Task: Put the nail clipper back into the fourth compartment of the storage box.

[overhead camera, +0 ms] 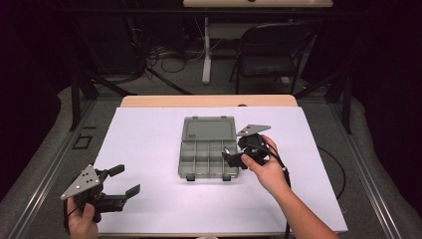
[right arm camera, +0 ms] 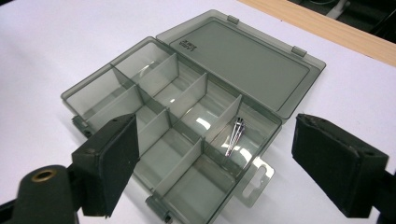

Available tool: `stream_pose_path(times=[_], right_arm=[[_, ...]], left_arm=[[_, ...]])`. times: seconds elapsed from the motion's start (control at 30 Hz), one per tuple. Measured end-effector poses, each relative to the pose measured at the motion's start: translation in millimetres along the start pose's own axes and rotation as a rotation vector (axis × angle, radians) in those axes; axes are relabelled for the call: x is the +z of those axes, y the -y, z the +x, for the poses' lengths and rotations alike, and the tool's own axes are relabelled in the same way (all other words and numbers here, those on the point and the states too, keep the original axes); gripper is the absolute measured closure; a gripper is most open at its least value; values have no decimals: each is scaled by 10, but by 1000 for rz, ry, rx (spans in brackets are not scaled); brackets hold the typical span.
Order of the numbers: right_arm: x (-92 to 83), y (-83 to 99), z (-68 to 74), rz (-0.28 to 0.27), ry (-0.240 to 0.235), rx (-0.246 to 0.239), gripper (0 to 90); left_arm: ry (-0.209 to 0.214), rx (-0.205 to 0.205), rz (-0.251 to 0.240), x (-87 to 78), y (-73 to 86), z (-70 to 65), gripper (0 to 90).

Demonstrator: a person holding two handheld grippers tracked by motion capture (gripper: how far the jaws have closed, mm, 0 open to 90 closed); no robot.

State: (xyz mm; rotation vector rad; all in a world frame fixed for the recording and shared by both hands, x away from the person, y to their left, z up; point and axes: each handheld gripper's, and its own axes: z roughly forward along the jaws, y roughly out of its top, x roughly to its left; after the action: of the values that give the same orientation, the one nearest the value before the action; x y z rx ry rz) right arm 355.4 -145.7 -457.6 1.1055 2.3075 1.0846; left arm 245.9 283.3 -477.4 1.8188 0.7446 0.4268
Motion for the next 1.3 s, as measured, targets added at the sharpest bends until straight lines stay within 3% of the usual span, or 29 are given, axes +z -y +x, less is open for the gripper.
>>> stream_pose_path(times=[0.37,0.63,0.83,1.3], right_arm=[[-344,310,0,-90,23,24,148],[-553,683,22,-105,74,31,146],[-619,949,59,-101,105,39,146],[-648,1252,63,-97,137,46,146]], left_arm=[[1,2,-2,2,-2,-8,142],[0,2,-2,-5,6,-23,142],[-3,5,3,-1,9,-28,142],[-12,-6,11,12,49,23,143]])
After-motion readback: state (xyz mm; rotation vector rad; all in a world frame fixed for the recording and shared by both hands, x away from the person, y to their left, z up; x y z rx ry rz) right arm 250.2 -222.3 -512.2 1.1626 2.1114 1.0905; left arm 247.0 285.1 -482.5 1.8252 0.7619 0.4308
